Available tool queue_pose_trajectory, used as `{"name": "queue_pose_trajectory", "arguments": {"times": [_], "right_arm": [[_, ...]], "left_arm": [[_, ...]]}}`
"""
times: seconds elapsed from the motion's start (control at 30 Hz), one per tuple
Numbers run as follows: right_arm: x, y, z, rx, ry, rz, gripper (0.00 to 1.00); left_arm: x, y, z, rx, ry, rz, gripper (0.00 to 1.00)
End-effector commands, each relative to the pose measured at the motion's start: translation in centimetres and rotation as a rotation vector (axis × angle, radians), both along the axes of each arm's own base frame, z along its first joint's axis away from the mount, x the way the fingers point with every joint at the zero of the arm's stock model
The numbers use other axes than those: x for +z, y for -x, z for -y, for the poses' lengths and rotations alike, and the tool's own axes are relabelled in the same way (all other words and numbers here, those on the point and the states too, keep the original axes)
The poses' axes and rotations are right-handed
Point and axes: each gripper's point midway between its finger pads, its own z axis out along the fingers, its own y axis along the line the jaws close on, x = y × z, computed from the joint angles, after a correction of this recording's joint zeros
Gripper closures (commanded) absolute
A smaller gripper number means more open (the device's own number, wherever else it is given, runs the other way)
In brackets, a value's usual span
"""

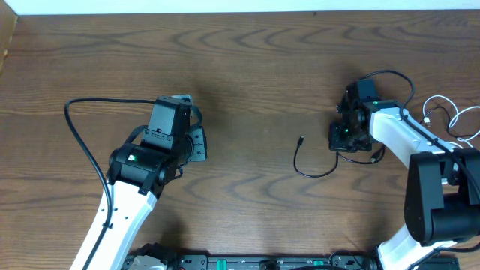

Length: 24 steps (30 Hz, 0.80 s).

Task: Untangle cables
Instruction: 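Pull the black cable to the right edge with the right gripper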

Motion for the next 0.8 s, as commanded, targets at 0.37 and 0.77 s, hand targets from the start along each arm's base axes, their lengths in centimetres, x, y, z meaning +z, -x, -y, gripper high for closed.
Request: {"name": "queue_pose_trajectory", "arguments": {"times": [0.37,0.77], "right_arm": [[7.2,-2.0,-0.5,0.011,-0.027,0.226,0.99],[13.3,-3.8,9.6,-0.192,0.387,0.422,0.99]], "left_arm": [[0.3,-0.1,-0.2,0.008,-0.001,0.008,0.56],[0.3,-0.1,-0.2,0.008,-0.002,0.005,0.56]]}}
